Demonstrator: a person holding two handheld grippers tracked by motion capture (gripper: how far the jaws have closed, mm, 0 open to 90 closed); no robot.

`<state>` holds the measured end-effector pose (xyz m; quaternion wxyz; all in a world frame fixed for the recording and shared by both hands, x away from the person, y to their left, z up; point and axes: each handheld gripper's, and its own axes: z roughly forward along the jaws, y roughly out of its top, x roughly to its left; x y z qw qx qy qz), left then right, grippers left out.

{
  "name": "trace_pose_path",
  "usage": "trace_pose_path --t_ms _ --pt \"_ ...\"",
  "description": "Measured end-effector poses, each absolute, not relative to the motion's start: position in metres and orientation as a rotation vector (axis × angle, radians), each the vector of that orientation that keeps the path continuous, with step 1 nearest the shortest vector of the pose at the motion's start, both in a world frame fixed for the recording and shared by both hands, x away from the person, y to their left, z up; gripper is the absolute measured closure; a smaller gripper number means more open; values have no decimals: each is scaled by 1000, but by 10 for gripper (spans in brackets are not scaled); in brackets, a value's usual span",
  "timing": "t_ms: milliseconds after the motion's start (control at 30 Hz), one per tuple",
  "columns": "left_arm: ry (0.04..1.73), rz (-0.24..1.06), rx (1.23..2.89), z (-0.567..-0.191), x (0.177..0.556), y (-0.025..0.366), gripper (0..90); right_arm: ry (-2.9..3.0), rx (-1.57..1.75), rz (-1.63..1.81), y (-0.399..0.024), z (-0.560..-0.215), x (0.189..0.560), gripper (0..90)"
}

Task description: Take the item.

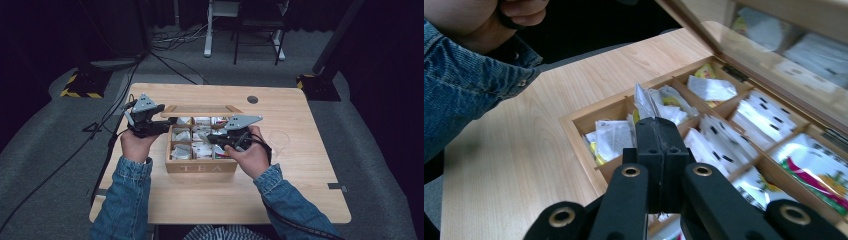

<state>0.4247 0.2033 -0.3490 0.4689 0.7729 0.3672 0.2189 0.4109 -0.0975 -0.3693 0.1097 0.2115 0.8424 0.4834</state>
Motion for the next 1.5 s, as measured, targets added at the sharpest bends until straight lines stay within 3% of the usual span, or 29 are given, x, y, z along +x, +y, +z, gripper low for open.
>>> trace_pose_path --t_ms 1500 --pt "898 530 1897 -349 426 204 371 2258 902 1357 -204 -353 414 900"
